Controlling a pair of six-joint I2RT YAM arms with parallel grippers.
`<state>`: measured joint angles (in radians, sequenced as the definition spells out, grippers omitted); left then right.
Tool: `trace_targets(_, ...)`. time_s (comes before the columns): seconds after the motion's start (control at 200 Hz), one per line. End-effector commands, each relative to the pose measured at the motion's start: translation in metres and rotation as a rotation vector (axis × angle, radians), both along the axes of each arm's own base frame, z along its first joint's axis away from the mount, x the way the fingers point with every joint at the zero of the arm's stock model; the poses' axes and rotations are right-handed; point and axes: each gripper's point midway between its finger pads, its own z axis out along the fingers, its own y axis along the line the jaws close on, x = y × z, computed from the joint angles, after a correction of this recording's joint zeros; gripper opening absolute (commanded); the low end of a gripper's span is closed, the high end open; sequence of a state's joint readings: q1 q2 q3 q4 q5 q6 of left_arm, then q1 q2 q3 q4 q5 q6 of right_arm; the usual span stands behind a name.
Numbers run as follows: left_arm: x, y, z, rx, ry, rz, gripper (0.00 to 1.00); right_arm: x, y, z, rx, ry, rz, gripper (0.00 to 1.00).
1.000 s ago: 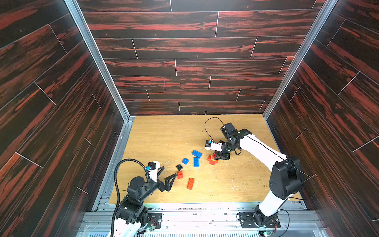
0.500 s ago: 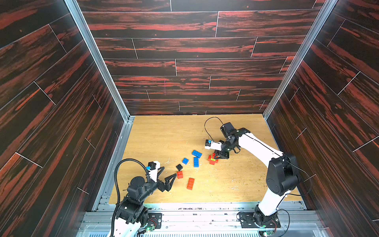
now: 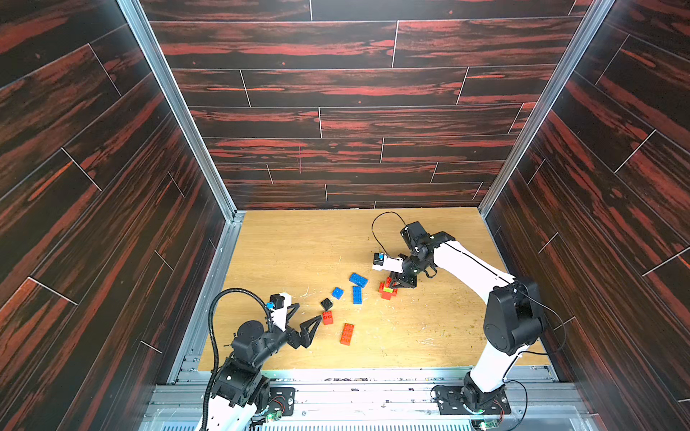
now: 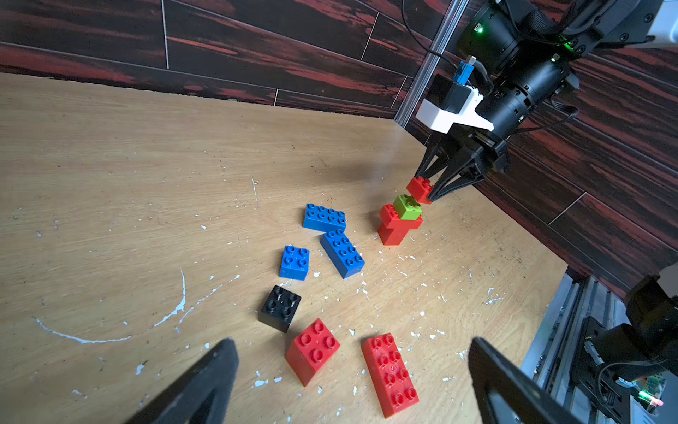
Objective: Assemble the letter f with lego
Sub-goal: Assemble the lego brick with the lego brick.
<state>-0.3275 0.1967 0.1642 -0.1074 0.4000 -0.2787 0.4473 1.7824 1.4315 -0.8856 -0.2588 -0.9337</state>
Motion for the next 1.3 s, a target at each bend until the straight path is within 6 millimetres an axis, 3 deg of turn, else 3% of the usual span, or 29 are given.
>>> trace_targets(0.0,0.001,0.0,-0.004,0.005,0.009,0.003,1.0,0.002,0.001,-0.003,0.0,0.029,-0.004,0.3)
trace_targets(0.561,0.001,0.0,-0.004,0.006,0.01,0.002,1.0,0.007,0.001,-0.006,-0.012,0.027,-0.024,0.29)
trace_targets(1.293,0.001,0.0,-0.004,0.005,0.01,0.001,1.0,-0.001,0.001,-0.026,-0.068,0.079,-0.021,0.3)
